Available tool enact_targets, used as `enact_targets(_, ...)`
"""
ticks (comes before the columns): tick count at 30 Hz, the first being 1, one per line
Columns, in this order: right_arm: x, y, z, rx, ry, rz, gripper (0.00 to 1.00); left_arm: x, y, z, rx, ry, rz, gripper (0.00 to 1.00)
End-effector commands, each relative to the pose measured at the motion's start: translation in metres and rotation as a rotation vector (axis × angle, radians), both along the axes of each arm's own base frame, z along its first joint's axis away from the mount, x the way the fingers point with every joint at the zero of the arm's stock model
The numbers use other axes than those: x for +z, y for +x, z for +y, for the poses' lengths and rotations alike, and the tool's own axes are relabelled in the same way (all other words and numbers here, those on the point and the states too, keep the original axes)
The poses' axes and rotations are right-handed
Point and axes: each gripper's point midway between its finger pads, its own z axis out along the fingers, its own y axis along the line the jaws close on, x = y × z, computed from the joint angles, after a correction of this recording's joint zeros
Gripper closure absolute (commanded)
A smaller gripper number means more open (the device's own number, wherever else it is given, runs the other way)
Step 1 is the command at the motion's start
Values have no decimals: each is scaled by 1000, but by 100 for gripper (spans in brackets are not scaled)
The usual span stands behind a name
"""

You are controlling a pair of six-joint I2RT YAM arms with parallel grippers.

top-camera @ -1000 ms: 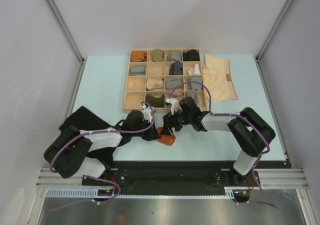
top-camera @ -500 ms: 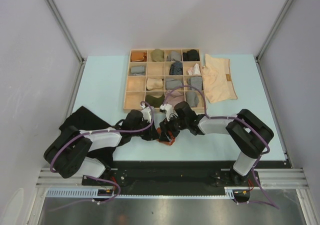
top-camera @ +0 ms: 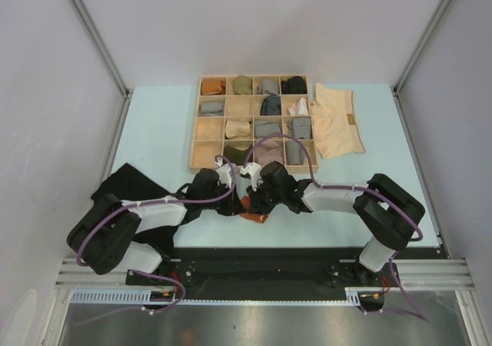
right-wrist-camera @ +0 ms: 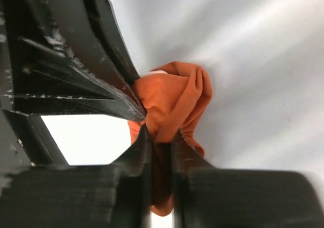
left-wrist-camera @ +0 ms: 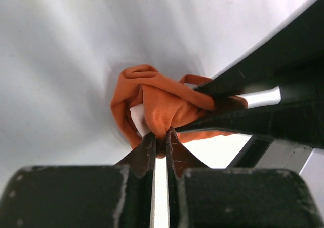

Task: Roll the underwear
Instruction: Pick up the underwear from the center of the board.

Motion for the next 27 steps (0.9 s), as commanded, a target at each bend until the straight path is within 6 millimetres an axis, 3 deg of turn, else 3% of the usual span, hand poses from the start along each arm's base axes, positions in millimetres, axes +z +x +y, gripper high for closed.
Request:
enact_targets(1,16,13,1,-39,-8,-67,100,-5,-1,12,24,46,2,97)
enact_targets(2,19,15,0,-57,-7,-71,100,0,1,10,26,38,-7,95)
enact_targets(4,26,24,-7,-110,-20,-85,100,9,4,12,44,47,-5,73)
enact_targets(5,28,25,-12,-130,-32,-77,100,34,15,7,59,21,-57,65)
enact_targets(7,49,34,-26,-201,-23,-89,100,47,16,18,99,58,-51,42)
enact_targets(8,60,40,-29,-228,-15,-101,100,75,29,24,149,28,-114,35)
enact_targets(9,75,43,-40,-265,-19,-122,100,80,28,32,169,44,-99,27)
enact_targets(11,99,58,-55,-340,-18,-175,100,107,41,48,228,36,-147,24)
enact_targets(12,104,59,-63,-362,-34,-178,100,115,37,59,247,51,-148,20)
enact_targets(14,130,71,-79,-432,-15,-219,100,141,48,76,288,62,-205,13)
enact_targets(16,157,84,-96,-511,-17,-264,100,155,47,96,311,110,-231,8)
enact_targets(17,164,90,-103,-543,-26,-283,100,173,56,109,356,113,-269,4)
enact_targets(20,196,112,-130,-667,-40,-352,100,194,68,144,437,153,-315,0)
enact_targets(22,213,124,-137,-713,-26,-383,100,200,73,155,447,147,-329,0)
enact_targets(25,228,139,-150,-777,-23,-410,100,207,82,170,487,141,-351,0)
enact_targets(27,226,151,-157,-819,-40,-408,100,209,88,176,498,153,-373,0)
